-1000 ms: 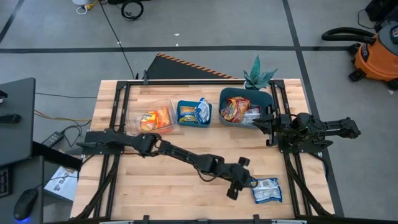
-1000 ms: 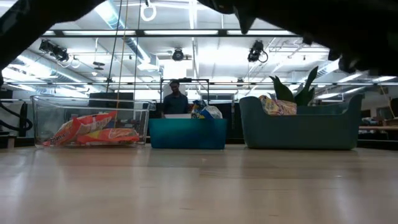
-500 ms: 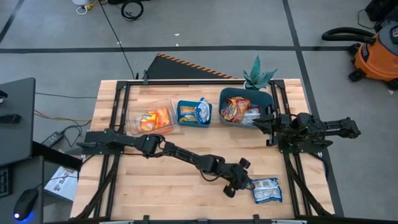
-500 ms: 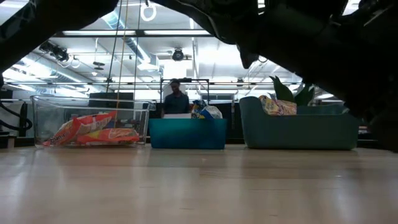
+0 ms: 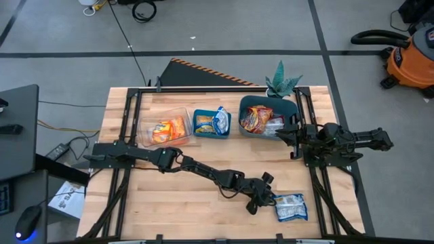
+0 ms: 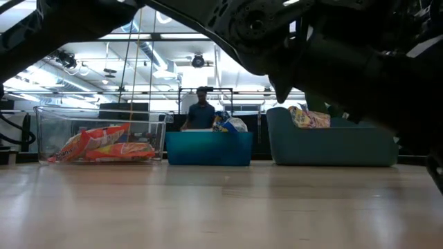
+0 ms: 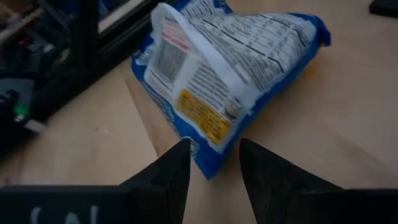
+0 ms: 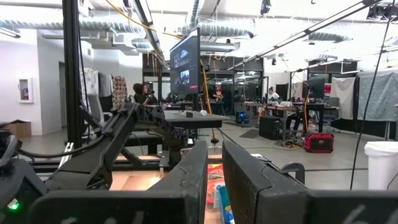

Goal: Sort Maruchan noodles
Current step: Put the blue noodle pack into the blue bin

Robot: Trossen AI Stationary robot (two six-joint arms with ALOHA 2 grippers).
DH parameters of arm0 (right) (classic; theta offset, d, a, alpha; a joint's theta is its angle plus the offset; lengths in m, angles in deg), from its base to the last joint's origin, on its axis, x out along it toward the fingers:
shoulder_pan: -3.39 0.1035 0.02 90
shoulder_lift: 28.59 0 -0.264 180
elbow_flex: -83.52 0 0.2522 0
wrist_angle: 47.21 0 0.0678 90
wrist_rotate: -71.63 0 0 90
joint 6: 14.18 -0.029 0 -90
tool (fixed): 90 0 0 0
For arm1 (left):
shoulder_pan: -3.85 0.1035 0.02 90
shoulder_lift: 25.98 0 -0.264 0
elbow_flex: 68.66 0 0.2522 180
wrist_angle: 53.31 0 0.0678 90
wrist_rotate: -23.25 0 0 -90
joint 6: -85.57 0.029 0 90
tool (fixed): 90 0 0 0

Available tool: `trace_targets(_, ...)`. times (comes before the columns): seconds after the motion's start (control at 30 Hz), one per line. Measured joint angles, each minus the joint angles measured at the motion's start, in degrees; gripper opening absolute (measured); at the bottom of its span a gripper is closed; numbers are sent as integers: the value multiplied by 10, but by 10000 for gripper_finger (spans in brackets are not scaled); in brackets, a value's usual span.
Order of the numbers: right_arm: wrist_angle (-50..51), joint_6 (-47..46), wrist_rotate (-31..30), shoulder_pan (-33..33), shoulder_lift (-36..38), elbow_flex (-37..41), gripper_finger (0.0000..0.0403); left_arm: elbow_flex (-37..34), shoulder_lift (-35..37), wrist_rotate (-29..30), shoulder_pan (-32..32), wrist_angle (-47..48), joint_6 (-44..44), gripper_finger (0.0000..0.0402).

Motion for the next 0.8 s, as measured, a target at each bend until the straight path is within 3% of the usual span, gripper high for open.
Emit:
trace_targets(0.23,0,0,0,0,0,0,55,1,-4,-5,0,-2,1,110)
trace_targets(0.5,0,0,0,0,0,0,55,7,-6,-3,-1,8,-21,19)
trace_targets(0.8,0,0,0,0,0,0,55,84,26,37,-3,205,30,4)
